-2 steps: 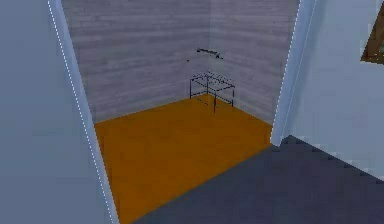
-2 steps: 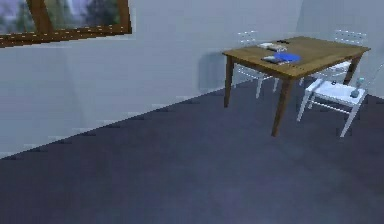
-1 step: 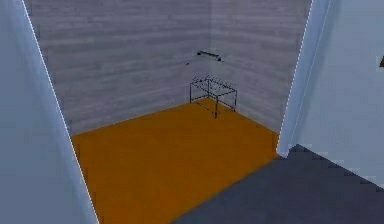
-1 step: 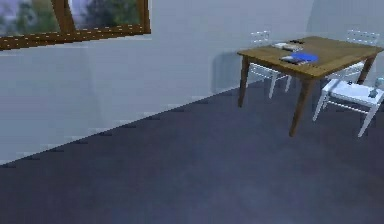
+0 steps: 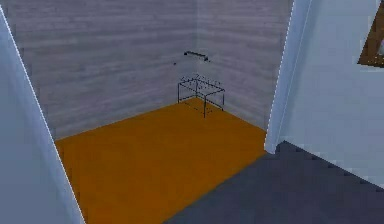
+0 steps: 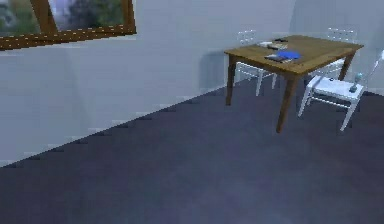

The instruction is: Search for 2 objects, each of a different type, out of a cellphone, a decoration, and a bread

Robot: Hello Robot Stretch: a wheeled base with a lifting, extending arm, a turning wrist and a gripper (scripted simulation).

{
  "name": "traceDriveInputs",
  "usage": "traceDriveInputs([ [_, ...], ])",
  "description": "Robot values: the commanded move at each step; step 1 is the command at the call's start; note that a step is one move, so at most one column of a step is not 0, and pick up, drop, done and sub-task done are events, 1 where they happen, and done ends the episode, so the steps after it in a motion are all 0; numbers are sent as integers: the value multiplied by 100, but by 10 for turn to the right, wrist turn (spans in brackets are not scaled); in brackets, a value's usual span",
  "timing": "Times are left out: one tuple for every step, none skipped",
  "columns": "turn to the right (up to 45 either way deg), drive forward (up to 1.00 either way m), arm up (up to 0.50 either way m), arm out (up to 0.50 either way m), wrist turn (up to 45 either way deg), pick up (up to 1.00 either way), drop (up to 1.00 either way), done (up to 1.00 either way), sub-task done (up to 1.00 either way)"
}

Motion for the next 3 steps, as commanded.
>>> traceDriveInputs([
  [0,85,0,0,0,0,0,0,0],
  [-360,0,0,0,0,0,0,0,0],
  [0,65,0,0,0,0,0,0,0],
])
